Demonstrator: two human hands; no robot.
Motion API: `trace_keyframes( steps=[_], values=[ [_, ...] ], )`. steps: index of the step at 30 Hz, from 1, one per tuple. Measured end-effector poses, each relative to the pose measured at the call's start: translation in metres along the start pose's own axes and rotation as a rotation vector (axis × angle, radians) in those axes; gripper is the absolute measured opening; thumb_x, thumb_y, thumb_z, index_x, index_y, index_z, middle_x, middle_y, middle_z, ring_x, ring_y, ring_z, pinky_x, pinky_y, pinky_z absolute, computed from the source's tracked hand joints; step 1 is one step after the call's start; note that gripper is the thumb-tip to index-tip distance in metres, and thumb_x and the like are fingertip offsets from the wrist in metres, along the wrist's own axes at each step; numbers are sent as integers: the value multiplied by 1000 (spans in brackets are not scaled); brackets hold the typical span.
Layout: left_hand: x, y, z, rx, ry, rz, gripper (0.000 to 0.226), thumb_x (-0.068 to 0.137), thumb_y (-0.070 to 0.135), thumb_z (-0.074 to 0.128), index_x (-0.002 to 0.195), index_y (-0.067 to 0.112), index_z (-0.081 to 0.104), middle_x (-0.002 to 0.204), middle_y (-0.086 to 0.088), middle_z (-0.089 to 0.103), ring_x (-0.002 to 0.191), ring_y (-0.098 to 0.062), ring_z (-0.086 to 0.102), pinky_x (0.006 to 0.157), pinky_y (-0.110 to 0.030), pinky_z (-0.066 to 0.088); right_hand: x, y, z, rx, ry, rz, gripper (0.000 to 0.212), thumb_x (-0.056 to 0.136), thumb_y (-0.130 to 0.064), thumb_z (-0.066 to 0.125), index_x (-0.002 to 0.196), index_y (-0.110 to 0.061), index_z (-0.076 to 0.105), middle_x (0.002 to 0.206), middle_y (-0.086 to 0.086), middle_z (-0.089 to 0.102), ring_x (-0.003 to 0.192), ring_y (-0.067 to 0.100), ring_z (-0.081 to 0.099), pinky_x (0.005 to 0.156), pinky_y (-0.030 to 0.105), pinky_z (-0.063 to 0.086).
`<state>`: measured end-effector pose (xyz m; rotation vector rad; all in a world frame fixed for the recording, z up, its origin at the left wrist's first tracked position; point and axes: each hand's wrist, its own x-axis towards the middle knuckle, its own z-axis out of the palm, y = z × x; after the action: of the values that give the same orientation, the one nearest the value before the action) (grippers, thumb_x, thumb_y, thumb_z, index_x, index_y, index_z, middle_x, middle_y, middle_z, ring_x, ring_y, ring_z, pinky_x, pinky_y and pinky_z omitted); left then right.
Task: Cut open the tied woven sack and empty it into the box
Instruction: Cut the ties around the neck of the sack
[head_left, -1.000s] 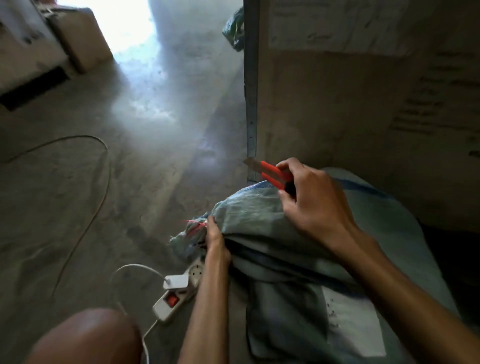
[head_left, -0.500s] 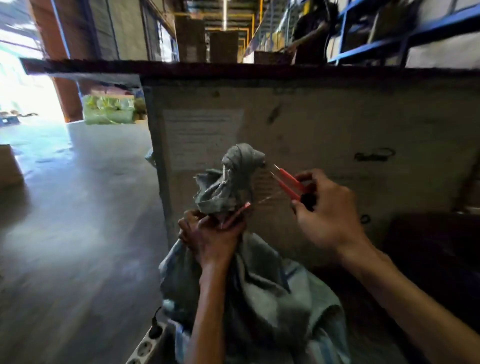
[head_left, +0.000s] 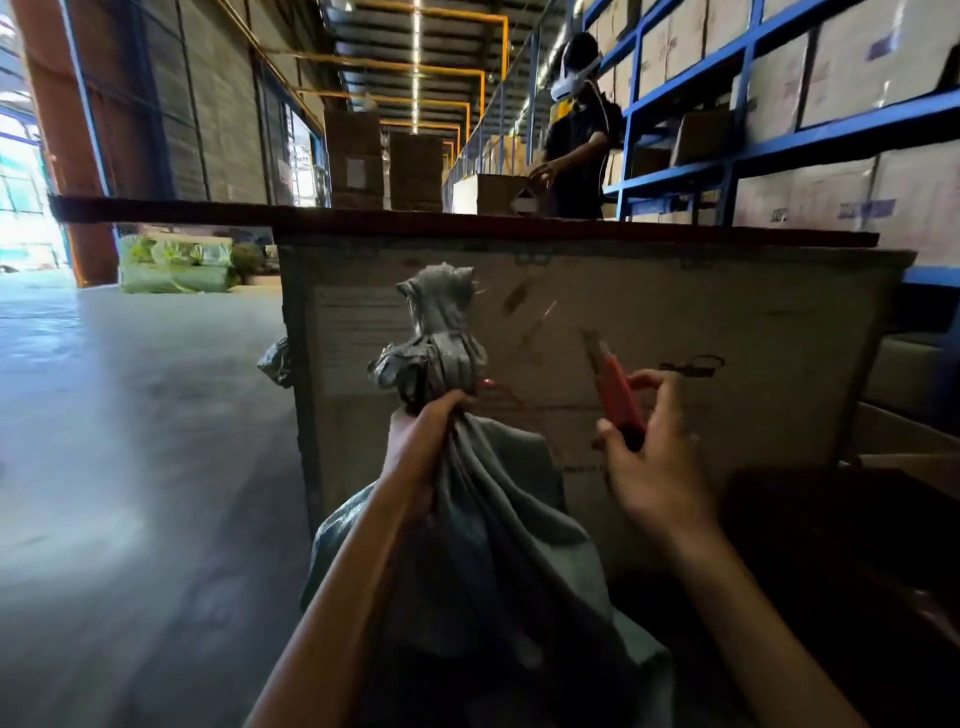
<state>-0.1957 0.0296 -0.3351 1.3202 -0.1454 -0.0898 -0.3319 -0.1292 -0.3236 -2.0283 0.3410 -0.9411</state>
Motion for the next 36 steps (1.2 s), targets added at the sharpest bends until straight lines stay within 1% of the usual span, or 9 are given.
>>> trace_keyframes(
  steps=[2,5,9,14,17,19,31,33,36],
  values=[
    [-7,2,0,-68,-143,-29,23,79,25,64,84,4,73,71,-11,73,64,-24,70,67,-30,59,-6,-2,13,-20,-51,-35,29,103,-28,48,129,-30,36,96,0,63,69,11,61,49,19,40],
    [-5,-7,-9,-169,-225,-24,35,92,17,39,71,6,64,58,-6,67,53,-19,65,51,-19,54,-21,5,34,13,-79,-77,21,106,-33,36,125,-27,39,83,0,57,65,14,56,51,24,39],
    [1,-24,-33,-164,-202,-113,35,91,19,39,93,0,69,86,-17,69,81,-28,64,74,-32,55,-45,28,55,50,-63,-98,20,107,-31,30,122,-32,44,79,-1,55,58,11,50,50,22,37],
    [5,-39,-47,9,-117,-106,49,82,31,64,118,-3,69,121,-27,69,101,-33,66,101,-48,50,-58,41,66,-96,-107,-209,25,106,-33,37,125,-35,52,102,-6,58,86,3,58,66,13,42],
    [12,-46,-56,128,-54,-7,18,93,28,65,98,14,74,102,-15,78,97,-26,73,98,-44,55,-63,44,71,-164,-130,-250,28,103,-39,39,128,-37,51,109,-6,57,94,12,60,81,36,54],
    [12,-48,-61,170,-83,31,21,93,33,66,96,14,75,101,-13,79,102,-29,74,101,-46,54,-67,44,73,-212,-155,-268,32,102,-42,37,131,-39,48,110,-7,54,95,13,58,83,43,55],
    [1,-40,-49,33,-102,-14,31,73,47,70,88,22,81,97,-12,79,96,-30,73,102,-53,52,-73,43,61,-220,-34,-342,35,97,-39,46,131,-35,56,105,-5,56,89,17,59,76,41,55],
    [-3,-37,-48,26,-66,11,47,65,51,72,99,19,77,96,-10,80,95,-28,75,97,-52,56,-74,41,57,-180,-11,-349,35,98,-39,46,131,-35,57,106,-6,57,88,19,61,76,41,55],
    [-6,-34,-47,6,-89,71,30,83,44,66,100,19,72,79,1,79,76,-15,75,75,-38,60,-75,38,54,-183,-18,-370,34,97,-38,48,130,-37,56,104,-6,57,88,19,61,75,42,54]
  ],
)
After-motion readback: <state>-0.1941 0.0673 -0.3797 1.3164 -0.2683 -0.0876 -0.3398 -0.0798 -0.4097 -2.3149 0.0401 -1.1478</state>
